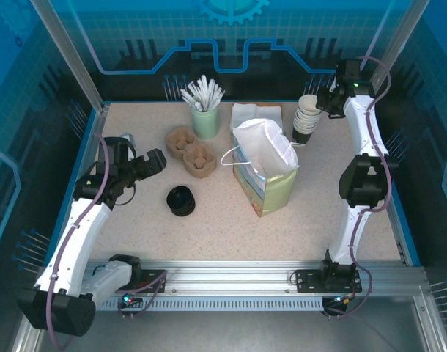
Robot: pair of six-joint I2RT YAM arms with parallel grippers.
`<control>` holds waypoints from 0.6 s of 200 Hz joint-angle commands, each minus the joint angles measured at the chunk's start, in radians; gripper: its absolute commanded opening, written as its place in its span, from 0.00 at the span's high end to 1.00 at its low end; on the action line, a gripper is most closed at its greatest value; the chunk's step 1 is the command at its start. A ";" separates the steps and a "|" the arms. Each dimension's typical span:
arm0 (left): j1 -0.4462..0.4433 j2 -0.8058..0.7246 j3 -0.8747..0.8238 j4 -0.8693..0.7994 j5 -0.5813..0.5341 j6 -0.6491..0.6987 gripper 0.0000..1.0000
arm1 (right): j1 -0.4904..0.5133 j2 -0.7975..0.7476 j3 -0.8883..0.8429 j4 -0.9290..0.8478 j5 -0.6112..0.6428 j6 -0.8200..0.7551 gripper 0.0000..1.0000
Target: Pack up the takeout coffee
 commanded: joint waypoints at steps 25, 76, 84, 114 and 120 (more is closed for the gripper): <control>-0.004 0.001 0.036 0.013 0.032 -0.001 0.01 | 0.010 0.020 0.042 -0.032 0.006 -0.020 0.84; -0.004 0.007 0.055 0.005 0.040 -0.003 0.01 | 0.012 -0.015 0.075 -0.039 -0.009 -0.040 0.93; -0.004 0.007 0.057 0.003 0.041 -0.004 0.01 | 0.011 -0.023 0.084 -0.041 -0.010 -0.042 0.95; -0.005 0.008 0.070 -0.002 0.043 -0.003 0.01 | 0.012 -0.061 0.136 -0.067 -0.013 -0.051 1.00; -0.005 0.008 0.073 -0.005 0.043 -0.002 0.01 | 0.012 -0.070 0.151 -0.074 -0.013 -0.051 1.00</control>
